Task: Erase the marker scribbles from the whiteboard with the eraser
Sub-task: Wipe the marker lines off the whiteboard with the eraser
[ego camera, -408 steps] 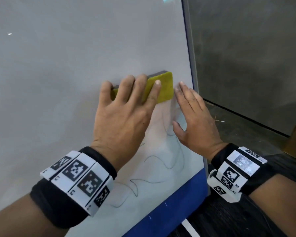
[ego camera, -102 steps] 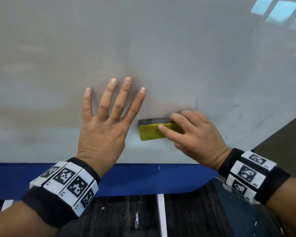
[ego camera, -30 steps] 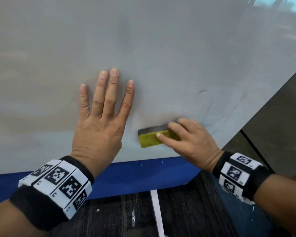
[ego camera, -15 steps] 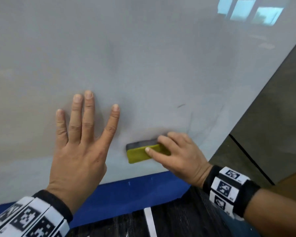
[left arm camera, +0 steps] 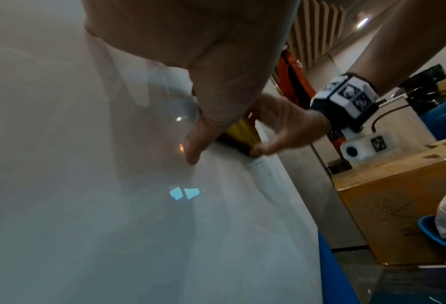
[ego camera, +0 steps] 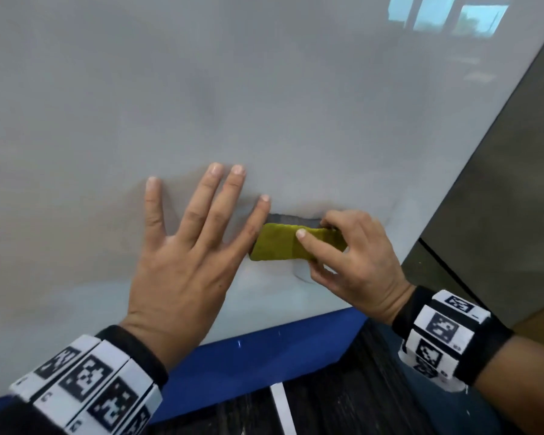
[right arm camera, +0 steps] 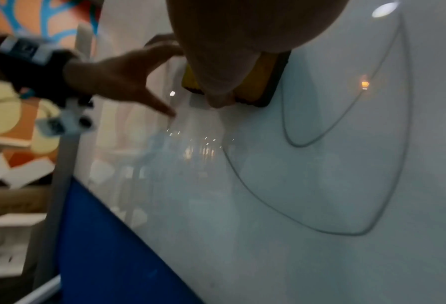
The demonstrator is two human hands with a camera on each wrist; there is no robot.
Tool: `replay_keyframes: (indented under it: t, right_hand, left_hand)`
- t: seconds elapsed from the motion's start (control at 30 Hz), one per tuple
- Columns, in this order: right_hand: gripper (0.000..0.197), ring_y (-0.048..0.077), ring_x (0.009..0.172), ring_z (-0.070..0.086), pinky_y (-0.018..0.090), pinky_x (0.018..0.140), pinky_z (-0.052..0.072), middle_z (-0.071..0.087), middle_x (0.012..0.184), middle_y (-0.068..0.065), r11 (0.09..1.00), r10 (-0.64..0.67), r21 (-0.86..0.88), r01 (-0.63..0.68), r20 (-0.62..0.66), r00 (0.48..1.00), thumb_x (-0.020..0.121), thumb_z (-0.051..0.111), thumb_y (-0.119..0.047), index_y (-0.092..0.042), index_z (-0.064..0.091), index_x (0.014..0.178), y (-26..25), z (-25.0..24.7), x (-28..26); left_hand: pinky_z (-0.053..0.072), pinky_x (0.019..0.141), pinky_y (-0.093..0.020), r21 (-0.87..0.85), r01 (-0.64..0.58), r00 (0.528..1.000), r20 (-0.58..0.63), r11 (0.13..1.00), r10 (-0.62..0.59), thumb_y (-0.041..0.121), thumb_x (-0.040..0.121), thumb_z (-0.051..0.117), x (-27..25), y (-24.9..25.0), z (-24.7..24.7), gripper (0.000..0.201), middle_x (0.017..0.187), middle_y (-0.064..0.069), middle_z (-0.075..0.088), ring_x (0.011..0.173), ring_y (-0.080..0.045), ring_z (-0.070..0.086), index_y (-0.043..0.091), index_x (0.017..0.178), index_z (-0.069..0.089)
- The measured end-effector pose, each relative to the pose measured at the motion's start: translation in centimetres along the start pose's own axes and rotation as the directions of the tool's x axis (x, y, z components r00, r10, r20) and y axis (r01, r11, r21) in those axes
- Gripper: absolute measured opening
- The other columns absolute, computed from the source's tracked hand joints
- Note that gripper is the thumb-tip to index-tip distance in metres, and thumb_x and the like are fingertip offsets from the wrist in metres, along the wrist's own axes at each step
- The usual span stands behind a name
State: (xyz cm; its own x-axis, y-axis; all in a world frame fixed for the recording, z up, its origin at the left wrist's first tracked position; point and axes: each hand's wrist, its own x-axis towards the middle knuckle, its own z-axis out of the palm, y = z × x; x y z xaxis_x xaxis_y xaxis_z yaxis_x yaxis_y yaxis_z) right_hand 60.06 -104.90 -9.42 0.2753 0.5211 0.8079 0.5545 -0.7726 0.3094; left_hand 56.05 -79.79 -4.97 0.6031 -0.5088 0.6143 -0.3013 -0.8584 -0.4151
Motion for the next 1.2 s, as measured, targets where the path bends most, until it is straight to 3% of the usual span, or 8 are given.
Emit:
replay_keyframes:
  t: [0.1, 0.27, 0.47, 0.73, 0.8, 1.0, 1.1, 1.2]
  right_hand:
    - [0.047, 0.034, 0.084, 0.055, 0.043, 0.068, 0.045, 0.057, 0.105, 0.017, 1.0, -0.031, -0.006, 0.031, 0.011, 0.999, 0.082, 0.069, -0.015, -0.018, 0.053, 0.125, 2.2, -1.2, 0.4]
    - [0.056, 0.036, 0.091, 0.053, 0.048, 0.075, 0.051, 0.044, 0.115, 0.012, 0.935, 0.349, 0.111, -0.338, -0.099, 0.932, 0.075, 0.074, -0.018, -0.016, 0.05, 0.126, 0.8, -0.4, -1.4]
    - [0.051, 0.035, 0.086, 0.059, 0.043, 0.07, 0.049, 0.062, 0.105, 0.019, 0.999, 0.024, 0.019, -0.028, 0.177, 0.984, 0.078, 0.072, -0.008, -0.016, 0.052, 0.124, -1.8, 1.5, -4.8]
    - [0.057, 0.032, 0.095, 0.049, 0.048, 0.076, 0.051, 0.041, 0.117, 0.01, 0.935, 0.353, 0.059, -0.349, -0.101, 0.93, 0.077, 0.075, -0.017, -0.016, 0.049, 0.128, 1.2, -0.2, -3.4]
    - [0.055, 0.035, 0.092, 0.053, 0.046, 0.075, 0.05, 0.043, 0.117, 0.011, 0.943, 0.332, 0.054, -0.329, -0.064, 0.941, 0.077, 0.074, -0.017, -0.017, 0.05, 0.127, -0.9, 1.7, -5.0]
    - [0.039, 0.03, 0.092, 0.053, 0.04, 0.074, 0.045, 0.049, 0.113, 0.011, 0.999, -0.021, -0.038, 0.026, 0.116, 0.993, 0.09, 0.062, -0.009, -0.025, 0.055, 0.125, -2.8, 3.7, -7.8]
    - [0.043, 0.032, 0.089, 0.054, 0.041, 0.073, 0.042, 0.047, 0.113, 0.012, 0.998, 0.02, -0.057, -0.018, 0.04, 0.999, 0.087, 0.065, -0.013, -0.023, 0.053, 0.127, 0.0, 1.8, -5.8]
    - [0.05, 0.035, 0.091, 0.054, 0.044, 0.076, 0.044, 0.045, 0.114, 0.011, 0.976, 0.214, -0.033, -0.215, -0.031, 0.976, 0.082, 0.07, -0.016, -0.021, 0.052, 0.128, 0.7, 1.1, -5.3]
  left_hand:
    - [0.008, 0.11, -0.076, -0.017, -0.014, 0.999, 0.043, 1.0, 0.014, 0.0, 0.082, 0.019, 1.2, 0.2, -0.7, 0.076, 0.164, -0.019, 0.009, 0.152, -0.036, 0.006, 0.017, 0.156, 0.025]
    - [0.005, 0.111, -0.076, -0.02, -0.011, 0.998, 0.063, 1.0, 0.012, 0.0, 0.082, 0.013, 1.3, 0.2, -0.6, 0.077, 0.164, -0.019, 0.006, 0.152, -0.038, 0.002, 0.017, 0.157, 0.021]
    - [0.004, 0.111, -0.075, -0.016, -0.032, 0.999, -0.012, 0.999, 0.032, -0.009, 0.074, 0.053, 1.3, 0.3, -0.3, 0.092, 0.164, -0.019, 0.006, 0.152, -0.039, 0.001, 0.016, 0.157, 0.021]
    - [0.001, 0.112, -0.074, -0.002, -0.038, 0.999, 0.005, 0.999, 0.038, -0.006, 0.074, 0.063, 1.3, 0.3, 0.1, 0.097, 0.164, -0.019, 0.005, 0.152, -0.038, 0.0, 0.018, 0.157, 0.02]
    - [0.0, 0.112, -0.073, 0.005, -0.032, 0.999, 0.001, 0.999, 0.032, -0.006, 0.074, 0.065, 1.2, 0.3, 0.2, 0.098, 0.164, -0.019, 0.002, 0.152, -0.039, -0.001, 0.018, 0.158, 0.019]
    - [-0.002, 0.111, -0.072, 0.02, -0.036, 0.998, 0.043, 0.999, 0.035, -0.005, 0.073, 0.066, 1.2, 0.7, 0.3, 0.102, 0.164, -0.021, -0.002, 0.151, -0.04, -0.004, 0.016, 0.158, 0.013]
    - [0.0, 0.111, -0.074, 0.018, -0.04, 0.998, 0.045, 0.999, 0.039, -0.006, 0.076, 0.062, 1.2, 0.7, 0.3, 0.098, 0.164, -0.022, -0.001, 0.151, -0.041, -0.003, 0.015, 0.158, 0.013]
    - [0.001, 0.112, -0.075, 0.022, -0.041, 0.998, 0.047, 0.999, 0.04, -0.007, 0.079, 0.056, 1.2, 0.7, 0.5, 0.092, 0.163, -0.023, -0.001, 0.15, -0.042, -0.003, 0.014, 0.158, 0.014]
